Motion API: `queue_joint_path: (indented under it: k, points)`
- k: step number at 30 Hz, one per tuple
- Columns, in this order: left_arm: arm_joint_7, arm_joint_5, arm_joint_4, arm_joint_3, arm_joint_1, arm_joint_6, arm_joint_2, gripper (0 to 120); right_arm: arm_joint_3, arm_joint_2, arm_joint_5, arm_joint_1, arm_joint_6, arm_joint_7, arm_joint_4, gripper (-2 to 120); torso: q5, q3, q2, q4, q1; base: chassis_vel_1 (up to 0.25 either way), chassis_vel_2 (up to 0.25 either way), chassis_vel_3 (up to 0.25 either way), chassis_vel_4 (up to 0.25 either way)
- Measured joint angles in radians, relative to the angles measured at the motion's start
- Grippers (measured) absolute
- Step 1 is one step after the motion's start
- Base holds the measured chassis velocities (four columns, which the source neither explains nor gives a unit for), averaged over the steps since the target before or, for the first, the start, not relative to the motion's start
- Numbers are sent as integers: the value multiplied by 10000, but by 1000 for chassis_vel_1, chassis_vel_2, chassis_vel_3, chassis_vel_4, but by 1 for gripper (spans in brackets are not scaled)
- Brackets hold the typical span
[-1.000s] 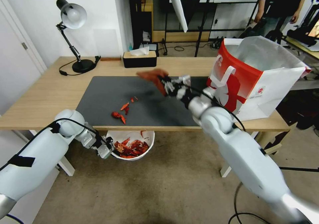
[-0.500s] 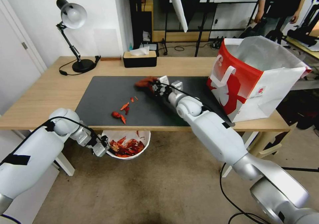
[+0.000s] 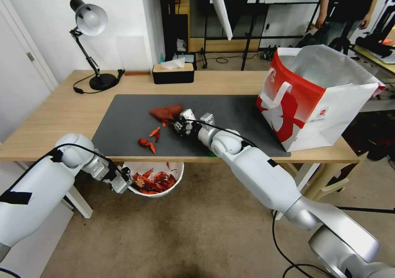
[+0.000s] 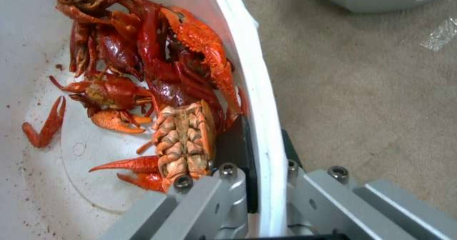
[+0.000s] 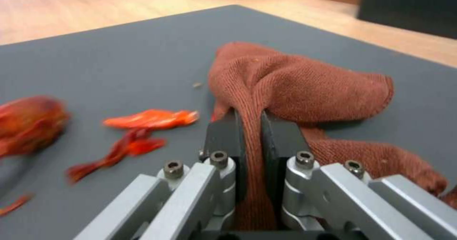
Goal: Sweep shrimp from table into container with towel, then put container into takeout bag.
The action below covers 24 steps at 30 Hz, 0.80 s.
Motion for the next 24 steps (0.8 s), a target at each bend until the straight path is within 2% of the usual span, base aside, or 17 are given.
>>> queue_joint_path:
  k: [7, 24]
  points:
    - [-2, -80, -124, -31, 49, 12, 129, 0, -211, -237, 79, -246, 443, -1028, 299, 6, 0, 0, 0, 0, 0, 0, 0, 0, 0]
    - [-33, -174, -68, -155, 47, 13, 314, 0, -543, -401, 129, -191, 908, -2829, 362, 6, 1, 0, 0, 1, 0, 0, 0, 0, 0]
